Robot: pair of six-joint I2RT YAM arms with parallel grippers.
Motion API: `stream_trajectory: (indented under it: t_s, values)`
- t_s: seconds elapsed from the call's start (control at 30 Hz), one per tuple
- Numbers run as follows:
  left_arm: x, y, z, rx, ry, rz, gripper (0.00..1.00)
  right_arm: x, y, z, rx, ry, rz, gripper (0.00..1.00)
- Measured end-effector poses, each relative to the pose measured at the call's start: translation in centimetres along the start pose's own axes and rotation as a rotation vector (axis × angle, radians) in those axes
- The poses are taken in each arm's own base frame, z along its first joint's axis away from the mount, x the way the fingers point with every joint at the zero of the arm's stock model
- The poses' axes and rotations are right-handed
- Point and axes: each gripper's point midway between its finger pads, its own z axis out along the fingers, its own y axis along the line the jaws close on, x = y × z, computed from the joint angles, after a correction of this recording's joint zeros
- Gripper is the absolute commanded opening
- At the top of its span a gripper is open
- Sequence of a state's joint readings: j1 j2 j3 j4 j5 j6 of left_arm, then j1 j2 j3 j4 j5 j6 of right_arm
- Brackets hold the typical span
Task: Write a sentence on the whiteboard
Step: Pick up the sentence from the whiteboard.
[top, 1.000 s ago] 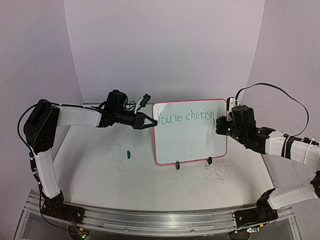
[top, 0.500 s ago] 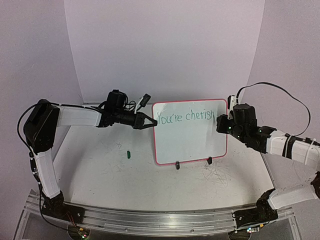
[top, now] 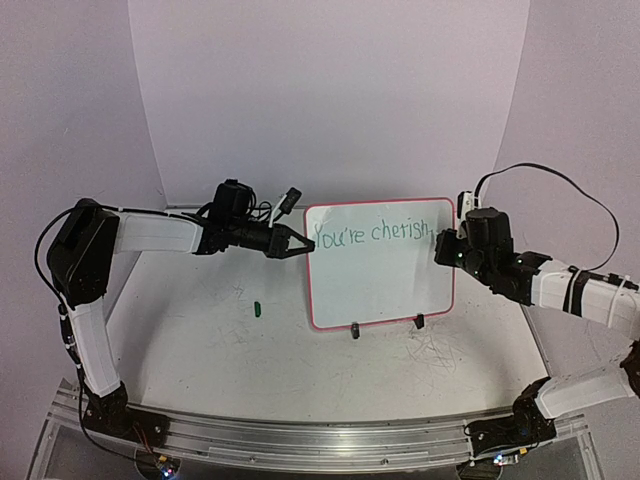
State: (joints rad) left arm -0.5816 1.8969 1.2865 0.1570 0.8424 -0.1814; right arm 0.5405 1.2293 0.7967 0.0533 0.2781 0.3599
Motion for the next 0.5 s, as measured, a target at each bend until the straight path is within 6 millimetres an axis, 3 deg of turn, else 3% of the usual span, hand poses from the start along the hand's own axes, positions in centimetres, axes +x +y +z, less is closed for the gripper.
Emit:
stream_trajectory:
  t_s: [0.5]
  values:
    - [0.00,0.00,0.01,-0.001,0.000,-0.001,0.00,-0.35,-0.15,0.46,0.005,-0.016,-0.004,0.00]
